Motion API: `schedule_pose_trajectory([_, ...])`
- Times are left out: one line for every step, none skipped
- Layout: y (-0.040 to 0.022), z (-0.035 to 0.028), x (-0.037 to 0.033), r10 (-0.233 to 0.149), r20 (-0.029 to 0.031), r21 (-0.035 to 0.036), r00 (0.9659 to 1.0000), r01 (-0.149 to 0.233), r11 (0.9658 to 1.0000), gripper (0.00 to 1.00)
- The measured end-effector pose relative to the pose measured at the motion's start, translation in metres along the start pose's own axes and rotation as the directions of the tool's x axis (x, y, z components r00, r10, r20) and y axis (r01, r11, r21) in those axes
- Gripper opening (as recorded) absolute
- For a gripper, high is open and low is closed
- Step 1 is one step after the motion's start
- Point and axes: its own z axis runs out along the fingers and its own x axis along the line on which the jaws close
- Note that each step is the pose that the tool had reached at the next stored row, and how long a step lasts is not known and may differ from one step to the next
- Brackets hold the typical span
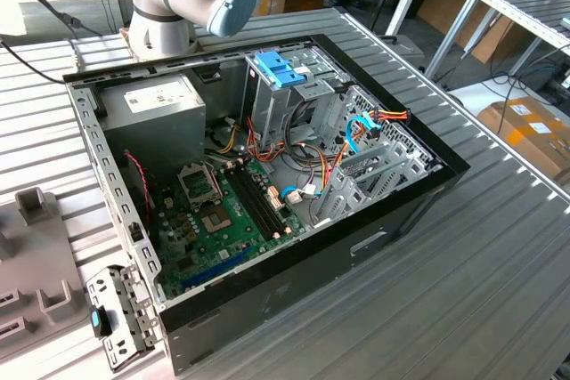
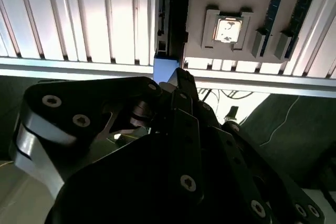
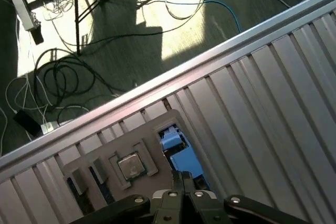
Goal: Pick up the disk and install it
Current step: 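Pick up the disk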
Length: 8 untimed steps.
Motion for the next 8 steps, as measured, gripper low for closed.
schedule_pose_trajectory([0.0000, 0.0001, 0.0000, -0.037, -0.0011, 0.0010, 0.9993, 0.037, 0.9993, 0.11])
schedule_pose_trajectory([0.0000, 0.0002, 0.0000, -0.067, -0.0020, 0.0017, 0.9978, 0.067, 0.9978, 0.11])
schedule_pose_trajectory([0.0000, 0.0002, 0.0000, -0.083, -0.0025, 0.0021, 0.9965, 0.083, 0.9965, 0.11])
schedule_pose_trajectory([0.0000, 0.0003, 0.0000, -0.119, -0.0036, 0.0032, 0.9929, 0.119, 0.9929, 0.11])
schedule_pose_trajectory([0.0000, 0.0004, 0.0000, -0.140, -0.0042, 0.0041, 0.9901, 0.140, 0.9901, 0.11])
schedule_pose_trajectory([-0.0001, 0.0005, 0.0000, -0.156, -0.0045, 0.0048, 0.9878, 0.156, 0.9878, 0.11])
schedule_pose_trajectory([0.0000, 0.0005, 0.0000, -0.171, -0.0049, 0.0056, 0.9852, 0.171, 0.9852, 0.11])
schedule_pose_trajectory([0.0000, 0.0006, 0.0000, -0.189, -0.0053, 0.0063, 0.9820, 0.189, 0.9819, 0.11])
